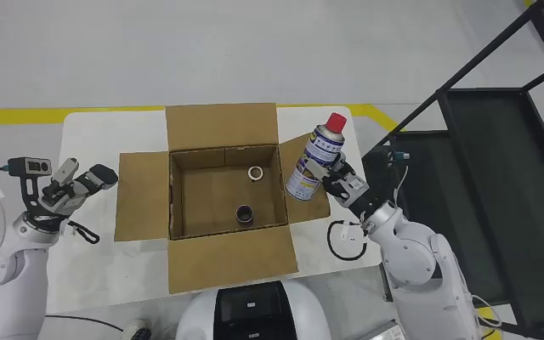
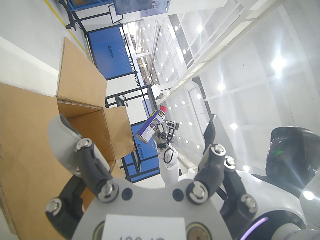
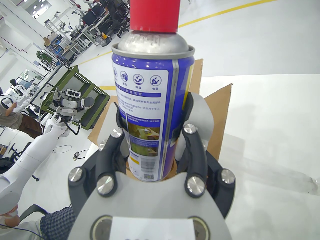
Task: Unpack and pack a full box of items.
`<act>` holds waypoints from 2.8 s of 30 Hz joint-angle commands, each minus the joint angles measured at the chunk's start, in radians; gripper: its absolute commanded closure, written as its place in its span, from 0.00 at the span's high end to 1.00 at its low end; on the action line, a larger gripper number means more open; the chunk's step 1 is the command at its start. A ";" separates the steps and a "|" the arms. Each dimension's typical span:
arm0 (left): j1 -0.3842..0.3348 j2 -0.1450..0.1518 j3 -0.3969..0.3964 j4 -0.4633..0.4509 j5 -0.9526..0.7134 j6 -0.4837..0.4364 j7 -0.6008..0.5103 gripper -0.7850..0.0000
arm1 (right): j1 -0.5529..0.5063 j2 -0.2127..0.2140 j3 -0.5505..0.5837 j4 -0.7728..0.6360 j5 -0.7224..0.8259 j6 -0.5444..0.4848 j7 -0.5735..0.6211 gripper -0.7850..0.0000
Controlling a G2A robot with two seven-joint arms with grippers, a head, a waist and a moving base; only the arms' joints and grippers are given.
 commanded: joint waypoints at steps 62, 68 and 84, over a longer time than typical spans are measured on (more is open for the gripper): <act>0.000 0.000 0.000 0.000 0.000 0.000 0.000 1.00 | 0.149 -0.019 0.054 0.664 -0.325 0.103 -0.742 0.00; 0.000 0.000 0.000 0.000 0.000 0.000 0.000 1.00 | 0.287 -0.029 -0.008 0.898 -0.384 0.138 -0.863 0.00; 0.000 0.000 0.000 0.000 0.000 0.000 0.000 1.00 | 0.571 -0.053 -0.116 1.426 -0.496 0.148 -1.101 0.00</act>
